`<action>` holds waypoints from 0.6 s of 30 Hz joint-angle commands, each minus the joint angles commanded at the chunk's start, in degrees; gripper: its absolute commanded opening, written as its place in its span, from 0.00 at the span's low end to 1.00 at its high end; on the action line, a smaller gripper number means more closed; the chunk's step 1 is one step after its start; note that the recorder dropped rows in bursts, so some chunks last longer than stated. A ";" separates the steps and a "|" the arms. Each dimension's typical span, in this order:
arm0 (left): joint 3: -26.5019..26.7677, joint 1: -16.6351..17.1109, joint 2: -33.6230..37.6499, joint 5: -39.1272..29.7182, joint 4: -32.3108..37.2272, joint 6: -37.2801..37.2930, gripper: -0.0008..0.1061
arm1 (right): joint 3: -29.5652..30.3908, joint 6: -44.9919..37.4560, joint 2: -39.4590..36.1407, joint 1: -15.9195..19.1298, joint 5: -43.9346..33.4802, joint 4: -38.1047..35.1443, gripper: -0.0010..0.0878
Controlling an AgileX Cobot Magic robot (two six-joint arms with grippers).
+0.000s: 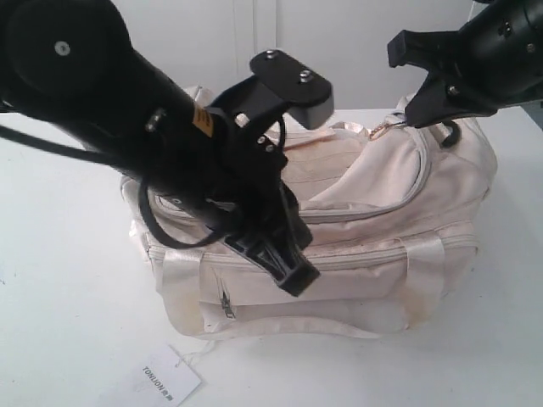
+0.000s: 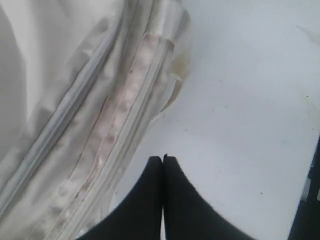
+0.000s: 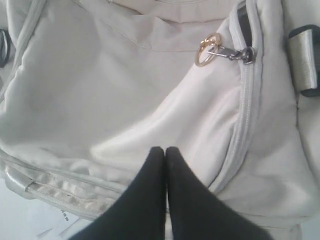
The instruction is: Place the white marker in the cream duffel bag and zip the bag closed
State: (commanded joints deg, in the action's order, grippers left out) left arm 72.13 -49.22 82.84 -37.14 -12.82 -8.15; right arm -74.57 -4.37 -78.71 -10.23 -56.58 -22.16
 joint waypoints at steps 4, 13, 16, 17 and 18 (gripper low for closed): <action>0.00 4.12 -0.94 -2.74 0.23 3.22 0.01 | 0.00 0.00 1.03 0.00 -1.14 1.46 0.01; -0.11 14.18 -3.57 -11.18 4.85 8.98 0.01 | 0.00 3.55 1.45 0.00 -4.47 10.06 0.01; -0.11 16.73 -4.57 -13.33 10.90 13.78 0.01 | 0.00 3.70 1.45 0.00 -5.64 10.81 0.01; -0.11 17.47 -4.87 -14.05 12.82 15.63 0.01 | 0.15 3.70 1.45 0.00 -5.75 10.91 0.01; -0.11 17.99 -5.35 -14.97 14.81 17.06 0.01 | 0.40 3.70 1.58 0.00 -5.75 10.89 0.01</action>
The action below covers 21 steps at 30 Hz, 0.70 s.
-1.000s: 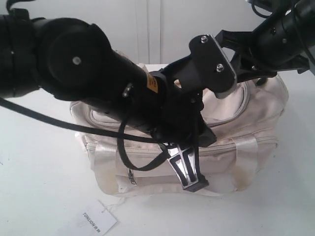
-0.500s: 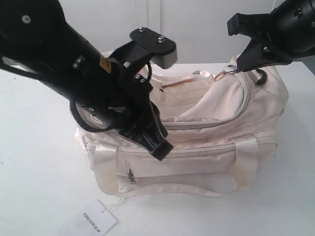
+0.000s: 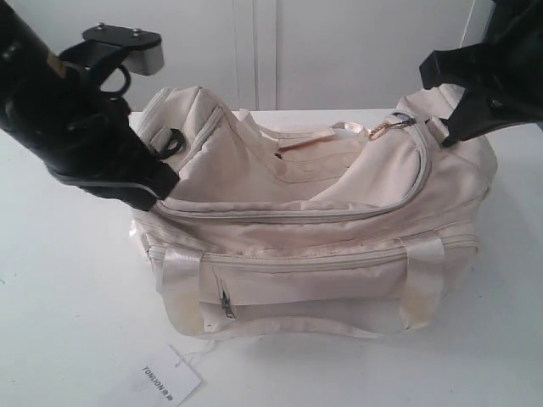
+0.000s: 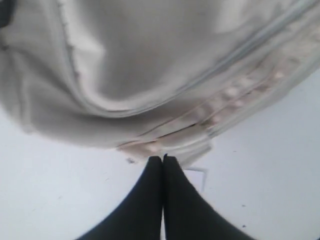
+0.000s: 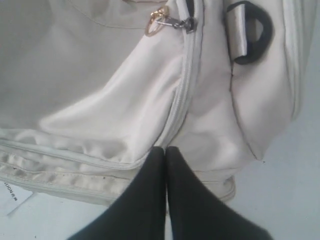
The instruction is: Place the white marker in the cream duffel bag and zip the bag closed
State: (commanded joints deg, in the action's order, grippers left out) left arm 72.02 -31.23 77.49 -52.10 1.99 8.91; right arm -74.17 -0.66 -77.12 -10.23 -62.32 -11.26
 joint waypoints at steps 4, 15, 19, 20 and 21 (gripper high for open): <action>0.00 2.86 -2.14 -3.18 6.92 4.38 0.01 | 2.34 0.66 0.24 0.00 0.87 2.27 0.01; -4.49 14.77 -7.98 -4.54 7.93 4.22 0.01 | 7.47 0.97 2.38 5.74 2.31 3.64 0.01; -8.40 18.66 -10.82 -2.79 6.96 3.32 0.01 | 8.77 1.08 3.74 7.77 2.81 3.38 0.01; -9.48 19.58 -11.70 -2.05 5.56 2.28 0.01 | 9.17 1.08 4.13 8.22 2.98 3.38 0.01; -10.52 20.40 -12.71 -1.37 4.08 1.14 0.01 | 9.67 1.08 4.39 8.49 3.24 3.38 0.01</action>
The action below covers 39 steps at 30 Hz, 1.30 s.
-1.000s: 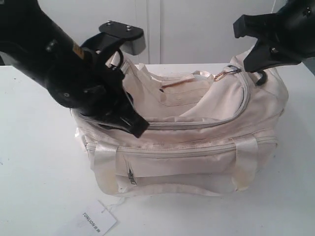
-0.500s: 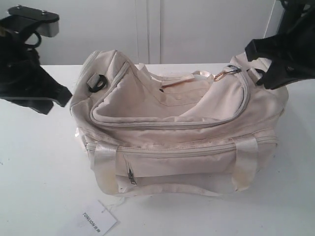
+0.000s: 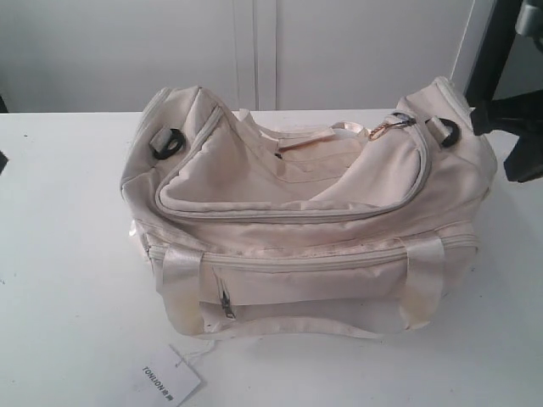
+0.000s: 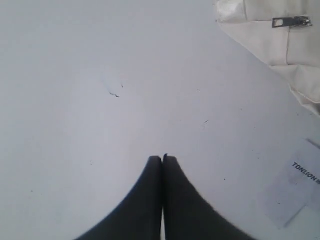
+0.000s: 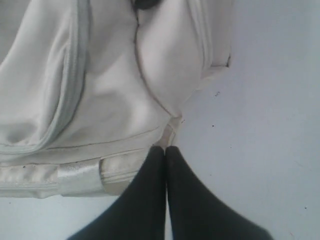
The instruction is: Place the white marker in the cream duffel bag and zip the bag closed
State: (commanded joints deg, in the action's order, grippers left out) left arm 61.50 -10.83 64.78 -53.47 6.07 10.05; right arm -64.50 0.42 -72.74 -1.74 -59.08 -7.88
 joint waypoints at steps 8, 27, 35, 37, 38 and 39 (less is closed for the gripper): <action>-5.39 2.08 -5.07 1.74 -5.12 -2.60 0.01 | 3.40 0.94 2.63 0.71 1.49 0.21 0.01; -13.41 2.08 -24.95 0.93 -9.12 -2.70 0.01 | 4.04 0.94 4.43 0.71 3.01 0.21 0.01; -16.05 2.08 -34.99 -6.66 -8.86 -2.70 0.01 | 4.04 0.94 4.43 0.71 3.01 0.21 0.01; -16.05 2.08 -35.82 -8.44 -8.86 -2.70 0.01 | 4.04 0.94 4.43 0.71 3.01 0.21 0.01; -16.05 2.08 -36.13 -8.71 -8.86 -2.70 0.01 | 4.04 0.94 4.43 0.71 3.01 0.21 0.01; -16.05 2.08 -36.29 -8.69 -8.86 -2.70 0.01 | 4.04 0.94 4.43 0.71 3.01 0.21 0.01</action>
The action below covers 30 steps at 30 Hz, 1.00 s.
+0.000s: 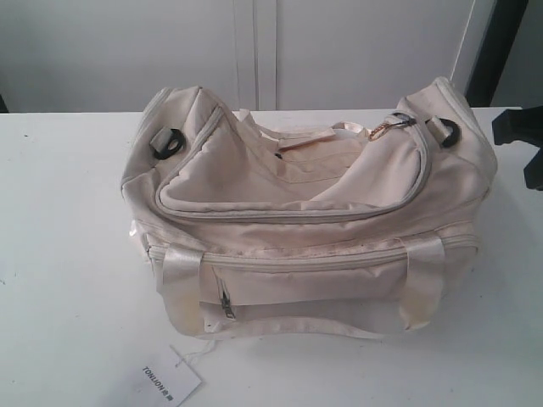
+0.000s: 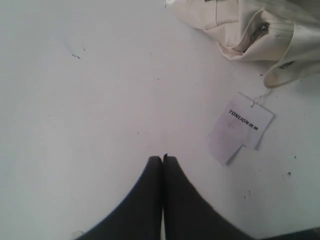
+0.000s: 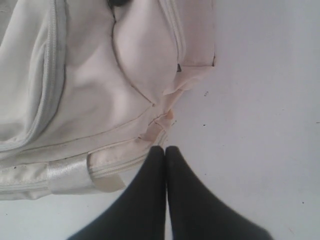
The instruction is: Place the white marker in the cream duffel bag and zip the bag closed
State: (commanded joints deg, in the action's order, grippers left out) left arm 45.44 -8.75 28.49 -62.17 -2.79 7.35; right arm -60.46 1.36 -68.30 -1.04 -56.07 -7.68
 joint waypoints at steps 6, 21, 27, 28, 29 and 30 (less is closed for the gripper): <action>0.00 0.00 0.02 0.50 2.79 -6.91 0.01 | 0.00 0.00 0.00 0.00 0.00 0.00 0.01; -2.31 1.54 -8.21 8.10 4.95 -10.09 0.01 | 0.00 0.00 0.00 0.00 0.02 0.00 0.01; -10.20 4.67 -14.69 17.39 3.79 -6.67 0.01 | 0.00 0.00 0.00 0.00 0.02 0.00 0.01; -11.83 4.67 -15.87 19.31 3.43 -5.91 0.01 | 0.00 0.00 0.00 0.00 0.02 0.00 0.01; -13.23 4.67 -17.00 20.53 2.79 -5.64 0.01 | 0.00 0.00 0.00 0.00 0.02 0.00 0.01; -15.43 4.67 -18.08 22.58 2.48 -5.66 0.01 | 0.00 0.00 0.00 0.00 0.02 0.00 0.01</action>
State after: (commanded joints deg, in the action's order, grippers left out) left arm 30.01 -4.07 10.41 -39.59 -0.31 1.69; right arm -60.46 1.36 -68.30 -1.04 -56.06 -7.68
